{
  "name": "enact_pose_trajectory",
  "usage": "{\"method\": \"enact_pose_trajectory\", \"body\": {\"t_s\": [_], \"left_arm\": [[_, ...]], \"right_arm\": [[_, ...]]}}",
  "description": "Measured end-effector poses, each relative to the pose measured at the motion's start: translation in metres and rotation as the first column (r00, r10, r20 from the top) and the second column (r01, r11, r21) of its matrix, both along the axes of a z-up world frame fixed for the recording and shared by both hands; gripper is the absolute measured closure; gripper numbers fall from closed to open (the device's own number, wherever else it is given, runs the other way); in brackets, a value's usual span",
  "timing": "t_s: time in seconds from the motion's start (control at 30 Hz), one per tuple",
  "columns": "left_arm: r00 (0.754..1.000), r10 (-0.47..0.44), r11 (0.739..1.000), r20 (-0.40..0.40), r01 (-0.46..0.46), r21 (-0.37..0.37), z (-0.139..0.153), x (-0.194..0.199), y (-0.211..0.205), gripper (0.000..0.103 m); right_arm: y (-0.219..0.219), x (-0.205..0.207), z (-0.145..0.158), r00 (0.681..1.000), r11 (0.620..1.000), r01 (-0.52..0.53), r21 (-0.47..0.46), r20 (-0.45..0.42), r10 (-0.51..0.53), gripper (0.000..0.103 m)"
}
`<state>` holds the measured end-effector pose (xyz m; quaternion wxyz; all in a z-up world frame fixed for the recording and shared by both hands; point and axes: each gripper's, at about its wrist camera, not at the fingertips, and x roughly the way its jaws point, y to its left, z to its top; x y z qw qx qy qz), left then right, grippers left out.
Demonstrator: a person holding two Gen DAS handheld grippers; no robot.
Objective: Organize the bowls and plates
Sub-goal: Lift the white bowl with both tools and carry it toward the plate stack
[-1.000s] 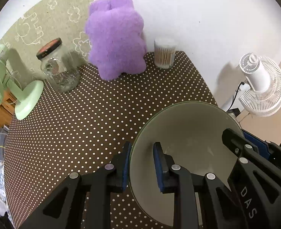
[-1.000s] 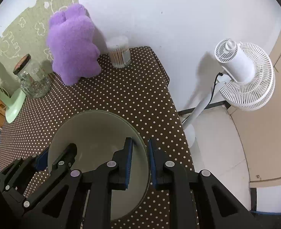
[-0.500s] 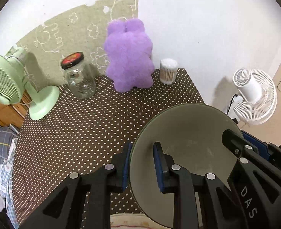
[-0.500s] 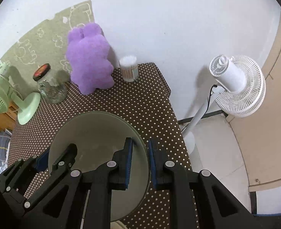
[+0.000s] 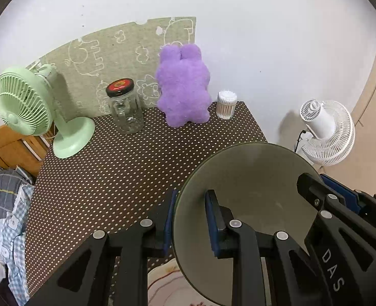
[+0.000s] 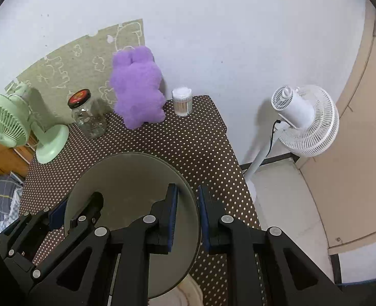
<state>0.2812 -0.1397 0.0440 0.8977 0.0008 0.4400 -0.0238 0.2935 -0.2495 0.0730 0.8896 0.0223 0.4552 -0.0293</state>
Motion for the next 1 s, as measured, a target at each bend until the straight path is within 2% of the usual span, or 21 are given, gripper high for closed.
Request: {"method": "enact_pose_trajectory", "body": {"t_s": [0.47,0.73,1.0], "left_arm": [[1.000,-0.012,1.000,0.026,0.013,-0.010,0.015,-0.054,0.059,0.082],[1.000,-0.002,1.000,0.022,0.002,0.001,0.013,-0.083,0.100,0.082],[1.000,0.015,1.000,0.003,-0.015,0.004,-0.002,-0.108,0.137,0.082]], "right_arm": [[0.059,-0.059,0.020,1.000,1.000,0.015,-0.003,0.027,-0.015,0.083],[0.100,-0.088,0.014,1.000,1.000,0.001,0.005,0.025,-0.001,0.083],[0.138,-0.110,-0.001,1.000,1.000,-0.021,0.008,0.005,0.021,0.083]]}}
